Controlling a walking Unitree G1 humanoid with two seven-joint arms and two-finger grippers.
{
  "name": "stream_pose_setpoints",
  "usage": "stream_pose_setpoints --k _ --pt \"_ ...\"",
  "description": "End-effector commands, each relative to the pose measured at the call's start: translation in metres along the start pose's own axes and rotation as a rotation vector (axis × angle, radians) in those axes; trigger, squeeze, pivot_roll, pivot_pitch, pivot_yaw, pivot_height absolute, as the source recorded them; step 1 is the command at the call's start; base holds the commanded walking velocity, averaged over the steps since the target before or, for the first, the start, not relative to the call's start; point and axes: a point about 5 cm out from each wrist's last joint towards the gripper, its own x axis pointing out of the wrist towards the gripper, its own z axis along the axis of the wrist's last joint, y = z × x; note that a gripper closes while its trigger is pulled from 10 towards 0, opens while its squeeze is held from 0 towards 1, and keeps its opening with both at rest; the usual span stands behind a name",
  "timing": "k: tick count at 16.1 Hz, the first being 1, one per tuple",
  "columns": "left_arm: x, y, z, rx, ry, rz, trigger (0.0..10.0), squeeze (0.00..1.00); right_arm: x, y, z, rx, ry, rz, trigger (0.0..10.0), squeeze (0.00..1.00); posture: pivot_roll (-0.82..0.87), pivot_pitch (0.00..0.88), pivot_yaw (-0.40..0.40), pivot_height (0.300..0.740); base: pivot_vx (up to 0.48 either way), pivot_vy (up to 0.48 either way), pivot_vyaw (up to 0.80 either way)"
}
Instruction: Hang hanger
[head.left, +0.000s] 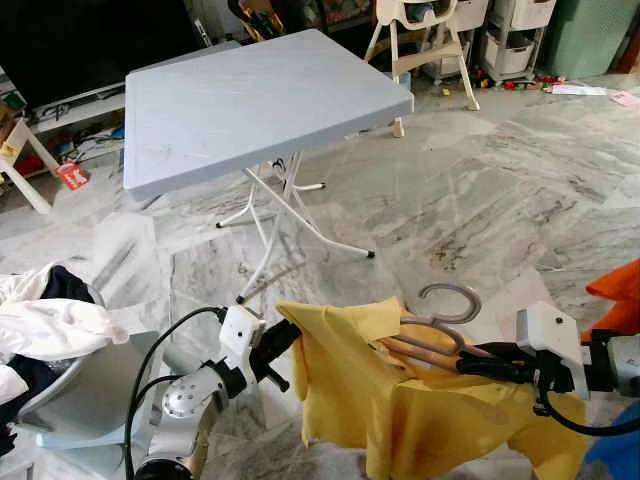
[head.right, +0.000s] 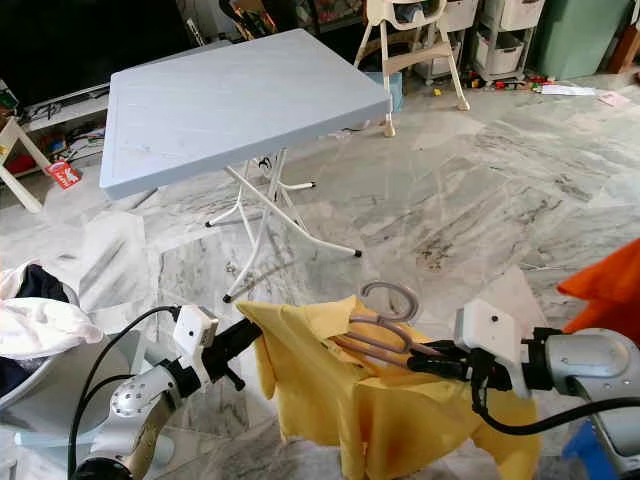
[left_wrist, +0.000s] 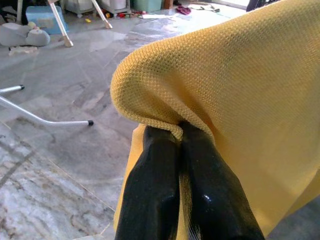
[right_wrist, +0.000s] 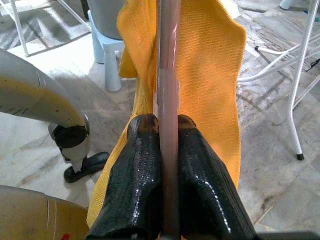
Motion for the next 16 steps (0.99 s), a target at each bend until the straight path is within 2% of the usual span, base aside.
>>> stream_pose_setpoints --k 1,4,8,12,13,14,15,16 --pt "-0.001 0.000 0.001 0.020 -0.001 -0.011 0.0 0.00 0.003 -0.003 0.011 -0.049 -0.042 0.000 10.0 0.00 -0.16 0.041 0.150 0.740 0.000 0.000 0.00" --pt "-0.006 0.010 0.003 0.023 -0.004 0.040 0.0 0.00 0.002 -0.006 0.011 -0.050 -0.046 -0.012 10.0 0.00 -0.16 0.044 0.148 0.740 0.000 0.000 0.00" --pt "-0.001 0.012 0.010 0.016 -0.040 0.076 0.0 0.00 0.010 -0.009 0.007 -0.034 -0.093 -0.091 10.0 0.00 -0.16 0.042 0.149 0.740 0.000 0.000 0.00" --pt "0.001 0.022 0.017 0.020 -0.077 0.166 0.0 0.00 0.024 0.002 -0.017 0.037 -0.107 -0.152 10.0 0.00 -0.16 0.041 0.155 0.740 0.000 0.000 0.00" --pt "-0.002 0.026 0.017 0.026 -0.069 0.191 0.0 0.00 0.023 0.001 -0.019 0.040 -0.106 -0.165 10.0 0.00 -0.16 0.041 0.156 0.740 0.000 0.000 0.00" --pt "-0.008 0.037 0.017 0.031 -0.059 0.242 0.0 0.00 0.012 -0.003 -0.019 0.052 -0.115 -0.180 10.0 0.00 -0.16 0.042 0.157 0.740 0.000 0.000 0.00" --pt "-0.009 0.039 0.018 0.032 -0.058 0.251 0.0 0.00 0.009 -0.004 -0.019 0.051 -0.114 -0.181 10.0 0.00 -0.16 0.042 0.158 0.740 0.000 0.000 0.00" --pt "-0.014 0.045 0.019 0.031 -0.058 0.281 0.0 0.00 -0.006 -0.008 -0.024 0.044 -0.090 -0.195 10.0 0.00 -0.15 0.042 0.159 0.740 0.000 0.000 0.00"
